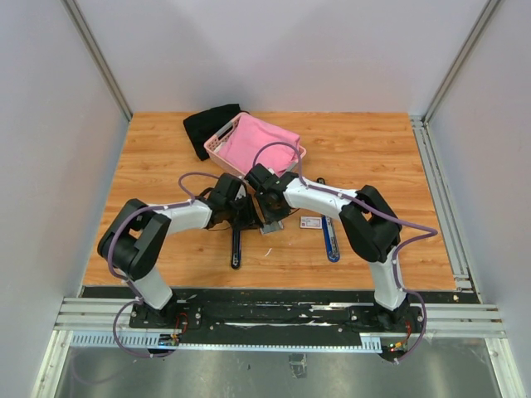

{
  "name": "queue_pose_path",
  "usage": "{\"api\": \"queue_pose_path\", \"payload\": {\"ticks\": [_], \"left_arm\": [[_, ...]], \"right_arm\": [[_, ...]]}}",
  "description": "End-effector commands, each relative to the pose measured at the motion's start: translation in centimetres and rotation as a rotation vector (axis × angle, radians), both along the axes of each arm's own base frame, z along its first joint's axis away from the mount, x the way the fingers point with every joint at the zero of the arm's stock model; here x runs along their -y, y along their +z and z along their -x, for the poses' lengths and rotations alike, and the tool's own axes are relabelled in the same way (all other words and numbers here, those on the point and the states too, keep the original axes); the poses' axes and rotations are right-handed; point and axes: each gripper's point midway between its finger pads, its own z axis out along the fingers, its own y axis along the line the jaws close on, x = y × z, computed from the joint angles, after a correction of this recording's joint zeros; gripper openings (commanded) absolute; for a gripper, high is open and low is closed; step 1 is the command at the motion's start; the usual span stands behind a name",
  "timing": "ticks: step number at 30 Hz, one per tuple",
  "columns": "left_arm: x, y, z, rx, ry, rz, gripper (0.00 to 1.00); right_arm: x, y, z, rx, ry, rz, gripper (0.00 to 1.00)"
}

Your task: Load the staples into the stapler

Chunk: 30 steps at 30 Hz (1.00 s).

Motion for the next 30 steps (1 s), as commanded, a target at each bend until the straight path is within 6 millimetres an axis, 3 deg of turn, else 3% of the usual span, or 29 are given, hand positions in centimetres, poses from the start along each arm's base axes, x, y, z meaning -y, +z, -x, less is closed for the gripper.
{"api": "queue_pose_path", "payload": {"ticks": [1, 5, 14, 22, 25, 30], "left_arm": [[0.1, -0.6, -0.5, 0.011, -0.007, -0.05, 0.32], [-0.1, -1.5, -0.2, -0.005, -0.006, -0.085, 0.27], [-1.1, -2.7, -0.1, -0.019, 0.016, -0.16, 0.09], [-0.2, -2.3, -0.3, -0.007, 0.005, -0.131, 0.06], [0.8, -1.2, -0.6, 0.025, -0.009, -0.064, 0.11], [2.4, 0.3, -1.1, 0.062, -0.038, 0.025, 0.34]], "right_arm": [[-0.1, -1.1, 0.5, -0.017, -0.003, 0.032, 0.3], [0.2, -1.5, 0.5, -0.014, -0.01, 0.05, 0.28], [2.7, -0.4, 0.0, 0.059, -0.076, 0.152, 0.22], [3.1, 0.7, -0.4, 0.091, -0.091, 0.156, 0.21], [3.3, 1.2, -0.6, 0.104, -0.099, 0.16, 0.21], [3.1, 2.3, -0.6, 0.103, -0.108, 0.118, 0.21]]}}
